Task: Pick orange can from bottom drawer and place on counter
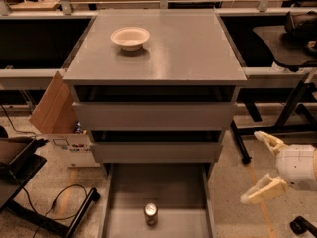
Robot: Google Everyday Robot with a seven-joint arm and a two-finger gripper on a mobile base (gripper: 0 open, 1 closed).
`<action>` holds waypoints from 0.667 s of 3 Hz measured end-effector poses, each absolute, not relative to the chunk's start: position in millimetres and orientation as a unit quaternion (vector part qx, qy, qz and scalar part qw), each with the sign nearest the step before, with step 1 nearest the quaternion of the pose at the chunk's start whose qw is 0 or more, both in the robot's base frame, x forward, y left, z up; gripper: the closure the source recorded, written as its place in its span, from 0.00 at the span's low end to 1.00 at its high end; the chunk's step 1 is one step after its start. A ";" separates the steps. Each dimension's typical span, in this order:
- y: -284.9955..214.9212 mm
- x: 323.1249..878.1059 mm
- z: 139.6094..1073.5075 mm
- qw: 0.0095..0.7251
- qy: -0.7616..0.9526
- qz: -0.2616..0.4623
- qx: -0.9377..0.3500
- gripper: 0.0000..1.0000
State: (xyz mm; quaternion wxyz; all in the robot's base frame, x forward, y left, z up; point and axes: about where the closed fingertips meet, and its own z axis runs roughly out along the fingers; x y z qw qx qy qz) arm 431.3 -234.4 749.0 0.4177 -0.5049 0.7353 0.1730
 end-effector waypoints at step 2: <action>-200.8 438.1 647.2 0.436 0.734 0.216 -0.474 0.00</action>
Offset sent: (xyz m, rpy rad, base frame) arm 0.0208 0.0508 -0.2119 0.2120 0.0439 -0.0753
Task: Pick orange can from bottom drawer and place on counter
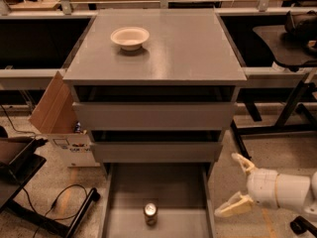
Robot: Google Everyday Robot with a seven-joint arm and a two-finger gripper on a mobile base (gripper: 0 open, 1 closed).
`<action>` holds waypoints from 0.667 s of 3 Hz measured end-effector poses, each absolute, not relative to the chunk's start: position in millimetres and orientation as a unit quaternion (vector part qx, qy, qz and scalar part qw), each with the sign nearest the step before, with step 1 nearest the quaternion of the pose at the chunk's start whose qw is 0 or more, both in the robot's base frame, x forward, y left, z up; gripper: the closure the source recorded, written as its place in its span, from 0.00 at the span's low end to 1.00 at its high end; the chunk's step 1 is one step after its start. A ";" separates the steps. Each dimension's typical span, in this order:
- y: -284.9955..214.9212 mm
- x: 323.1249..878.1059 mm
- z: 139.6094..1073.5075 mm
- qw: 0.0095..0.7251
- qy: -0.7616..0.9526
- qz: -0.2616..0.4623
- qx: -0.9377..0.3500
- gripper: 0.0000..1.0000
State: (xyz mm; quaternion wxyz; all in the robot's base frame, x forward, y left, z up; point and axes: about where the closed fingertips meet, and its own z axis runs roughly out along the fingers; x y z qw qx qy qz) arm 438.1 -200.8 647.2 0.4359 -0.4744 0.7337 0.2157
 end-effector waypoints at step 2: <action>-172.4 479.2 500.0 0.502 0.707 0.246 -0.434 0.00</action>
Offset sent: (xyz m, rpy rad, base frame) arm 0.0573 0.0461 -0.2411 0.2735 -0.0659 -0.0376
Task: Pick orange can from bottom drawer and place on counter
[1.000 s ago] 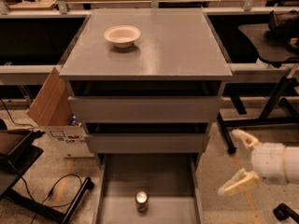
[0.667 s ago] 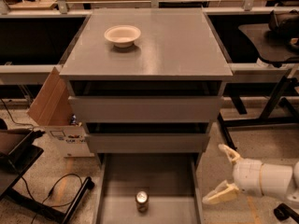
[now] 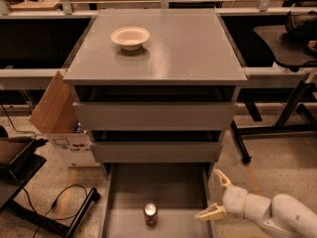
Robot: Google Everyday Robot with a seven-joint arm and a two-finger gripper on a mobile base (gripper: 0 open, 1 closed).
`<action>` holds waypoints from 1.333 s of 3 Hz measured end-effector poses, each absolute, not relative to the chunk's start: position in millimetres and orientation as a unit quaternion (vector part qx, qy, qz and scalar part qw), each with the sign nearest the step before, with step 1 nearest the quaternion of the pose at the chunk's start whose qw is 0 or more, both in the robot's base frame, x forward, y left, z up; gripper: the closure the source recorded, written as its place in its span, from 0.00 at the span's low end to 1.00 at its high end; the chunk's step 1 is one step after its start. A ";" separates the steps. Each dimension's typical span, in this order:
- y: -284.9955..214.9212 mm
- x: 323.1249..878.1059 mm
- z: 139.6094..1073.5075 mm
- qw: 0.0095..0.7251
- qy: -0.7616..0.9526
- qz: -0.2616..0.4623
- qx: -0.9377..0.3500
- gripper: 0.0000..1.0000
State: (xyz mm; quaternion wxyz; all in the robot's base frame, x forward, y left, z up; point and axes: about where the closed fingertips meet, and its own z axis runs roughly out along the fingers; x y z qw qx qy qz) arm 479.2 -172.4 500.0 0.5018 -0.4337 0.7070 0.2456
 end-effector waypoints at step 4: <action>-127.5 487.1 375.7 0.492 0.719 0.290 -0.397 0.00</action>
Offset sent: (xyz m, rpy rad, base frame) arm -0.0006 0.0081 -0.0468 0.0429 0.0309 -0.0105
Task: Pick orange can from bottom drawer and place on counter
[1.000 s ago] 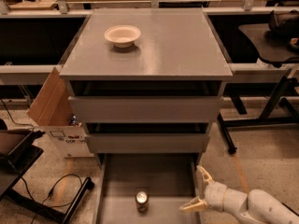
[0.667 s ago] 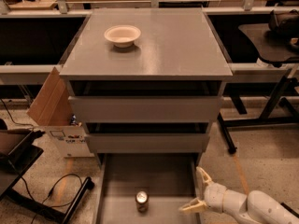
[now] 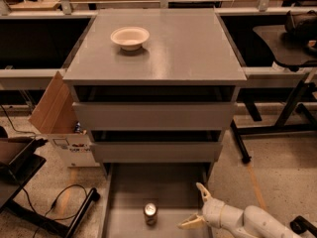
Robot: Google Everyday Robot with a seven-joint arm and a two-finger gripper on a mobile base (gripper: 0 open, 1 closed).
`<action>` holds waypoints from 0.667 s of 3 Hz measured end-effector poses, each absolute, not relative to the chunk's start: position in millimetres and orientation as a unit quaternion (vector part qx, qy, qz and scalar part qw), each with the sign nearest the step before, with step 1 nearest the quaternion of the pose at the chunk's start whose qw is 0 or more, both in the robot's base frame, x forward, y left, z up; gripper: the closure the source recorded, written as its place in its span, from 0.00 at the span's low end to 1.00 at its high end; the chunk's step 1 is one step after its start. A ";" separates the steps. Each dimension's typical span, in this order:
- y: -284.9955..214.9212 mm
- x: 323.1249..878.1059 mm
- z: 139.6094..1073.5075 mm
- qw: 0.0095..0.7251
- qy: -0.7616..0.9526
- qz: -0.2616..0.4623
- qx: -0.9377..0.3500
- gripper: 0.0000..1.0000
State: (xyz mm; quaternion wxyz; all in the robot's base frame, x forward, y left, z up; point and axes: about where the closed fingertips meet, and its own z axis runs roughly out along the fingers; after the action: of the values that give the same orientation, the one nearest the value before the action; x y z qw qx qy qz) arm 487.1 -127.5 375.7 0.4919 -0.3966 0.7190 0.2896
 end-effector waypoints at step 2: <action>-71.3 514.6 291.1 0.503 0.707 0.318 -0.382 0.00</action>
Offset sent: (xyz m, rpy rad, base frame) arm 0.0399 0.0787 -0.1219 0.0917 0.0125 0.0066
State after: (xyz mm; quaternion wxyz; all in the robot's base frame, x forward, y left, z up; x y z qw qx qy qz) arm 514.6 -71.3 291.1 0.5027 -0.3816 0.7073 0.3184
